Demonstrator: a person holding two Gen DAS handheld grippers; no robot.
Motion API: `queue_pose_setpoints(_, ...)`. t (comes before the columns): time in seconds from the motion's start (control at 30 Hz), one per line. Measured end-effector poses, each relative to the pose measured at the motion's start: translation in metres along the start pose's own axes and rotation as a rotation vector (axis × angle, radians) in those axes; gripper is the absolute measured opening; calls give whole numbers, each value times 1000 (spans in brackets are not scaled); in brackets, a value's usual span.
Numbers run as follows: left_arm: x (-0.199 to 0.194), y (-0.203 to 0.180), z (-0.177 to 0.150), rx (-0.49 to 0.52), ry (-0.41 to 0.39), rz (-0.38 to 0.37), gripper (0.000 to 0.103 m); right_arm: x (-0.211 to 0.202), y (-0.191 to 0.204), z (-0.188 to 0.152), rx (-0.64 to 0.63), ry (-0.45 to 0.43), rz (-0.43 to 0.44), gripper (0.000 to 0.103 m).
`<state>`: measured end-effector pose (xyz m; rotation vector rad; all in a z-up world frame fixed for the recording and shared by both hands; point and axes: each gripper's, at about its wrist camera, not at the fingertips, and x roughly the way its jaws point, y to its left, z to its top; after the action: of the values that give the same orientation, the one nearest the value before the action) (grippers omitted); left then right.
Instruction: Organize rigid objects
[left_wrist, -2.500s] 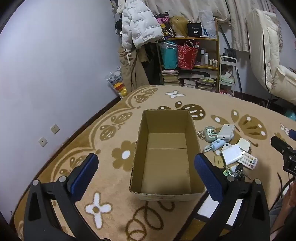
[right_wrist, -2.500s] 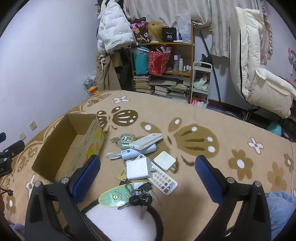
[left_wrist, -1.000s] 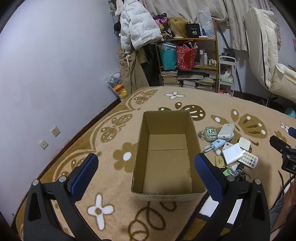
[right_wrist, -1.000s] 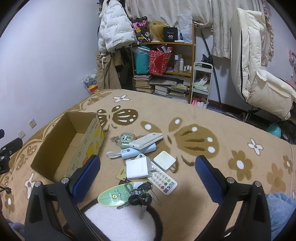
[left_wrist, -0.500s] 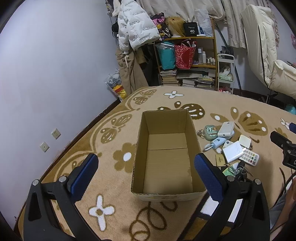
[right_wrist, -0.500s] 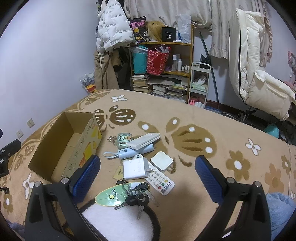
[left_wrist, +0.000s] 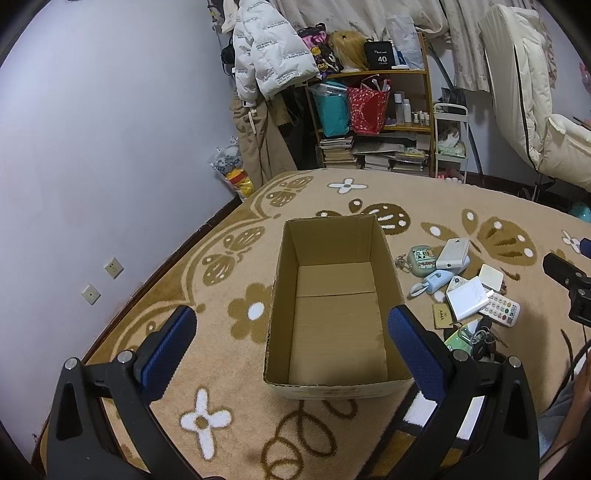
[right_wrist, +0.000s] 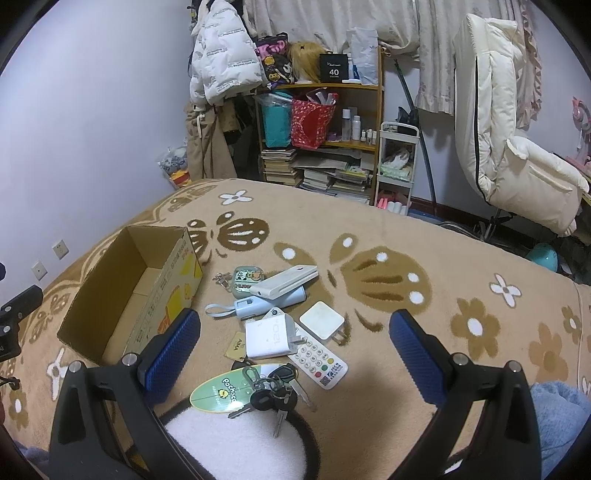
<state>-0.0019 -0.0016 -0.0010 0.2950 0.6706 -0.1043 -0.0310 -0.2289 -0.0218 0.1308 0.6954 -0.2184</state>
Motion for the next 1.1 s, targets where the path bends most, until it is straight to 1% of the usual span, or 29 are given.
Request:
queue_pose_setpoints(0.67, 2, -1, -2, 9, 9, 5, 103, 0, 0, 0, 3, -1, 1, 103)
queue_pose_setpoints(0.73, 3, -1, -2, 8, 17, 5, 103, 0, 0, 0, 4, 1, 2, 103)
queue_pose_setpoints(0.87, 6, 3, 1, -26, 36, -31, 103, 3, 1, 0, 8, 12, 14, 103)
queue_pose_setpoints(1.0, 13, 7, 5, -42, 54, -6, 103, 8, 3, 1, 16, 26, 35, 103)
queue_pose_setpoints(1.1, 23, 13, 9, -57, 89, -13, 103, 12, 5, 4, 18, 37, 46, 103)
